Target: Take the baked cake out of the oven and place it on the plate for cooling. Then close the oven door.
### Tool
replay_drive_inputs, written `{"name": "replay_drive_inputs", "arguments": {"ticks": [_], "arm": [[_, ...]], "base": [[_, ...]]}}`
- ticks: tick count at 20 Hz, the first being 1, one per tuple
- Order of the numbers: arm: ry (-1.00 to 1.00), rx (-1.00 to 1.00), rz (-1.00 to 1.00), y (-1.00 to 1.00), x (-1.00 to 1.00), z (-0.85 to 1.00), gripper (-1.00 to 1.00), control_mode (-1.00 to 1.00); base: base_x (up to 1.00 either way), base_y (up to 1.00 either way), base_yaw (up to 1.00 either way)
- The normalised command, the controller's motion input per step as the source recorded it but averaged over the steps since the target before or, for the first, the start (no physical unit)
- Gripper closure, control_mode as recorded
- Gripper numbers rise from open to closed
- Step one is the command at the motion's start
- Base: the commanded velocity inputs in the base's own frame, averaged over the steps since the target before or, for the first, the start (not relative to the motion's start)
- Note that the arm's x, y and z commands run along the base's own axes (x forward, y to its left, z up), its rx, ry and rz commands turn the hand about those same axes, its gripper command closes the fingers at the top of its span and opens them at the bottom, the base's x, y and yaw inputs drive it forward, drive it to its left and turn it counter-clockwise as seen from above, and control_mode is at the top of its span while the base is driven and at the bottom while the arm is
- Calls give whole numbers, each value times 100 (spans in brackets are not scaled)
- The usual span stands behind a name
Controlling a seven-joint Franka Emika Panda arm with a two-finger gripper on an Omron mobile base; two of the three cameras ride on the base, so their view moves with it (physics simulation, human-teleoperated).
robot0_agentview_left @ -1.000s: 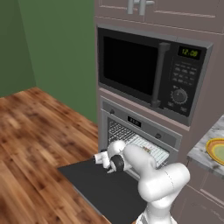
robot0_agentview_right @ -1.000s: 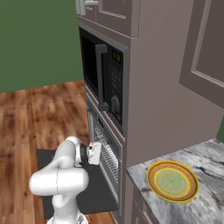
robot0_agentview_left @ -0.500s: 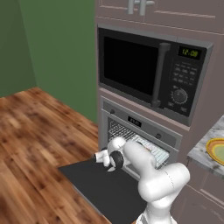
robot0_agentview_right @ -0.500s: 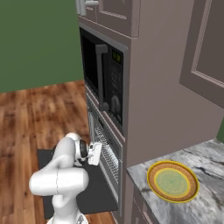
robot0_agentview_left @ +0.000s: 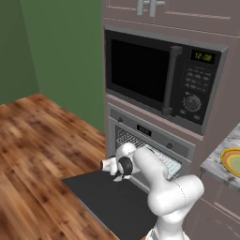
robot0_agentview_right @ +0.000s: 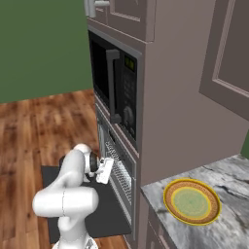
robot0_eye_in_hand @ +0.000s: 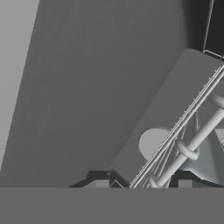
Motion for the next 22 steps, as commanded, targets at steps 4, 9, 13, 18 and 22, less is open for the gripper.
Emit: {"name": "replay_drive_inputs", "arguments": {"ticks": [4, 9, 13, 18, 22], "arm": [[17, 11, 7, 26, -46, -34, 100, -100], [15, 10, 7, 37, -59, -33, 100, -100], [14, 10, 7, 42, -63, -25, 100, -100], [15, 12, 7, 38, -56, -16, 100, -100], [13, 12, 6, 40, -55, -11, 100, -100]], "base": [[0, 0, 0], [0, 0, 0], [0, 0, 0], [0, 0, 0], [0, 0, 0]]}}
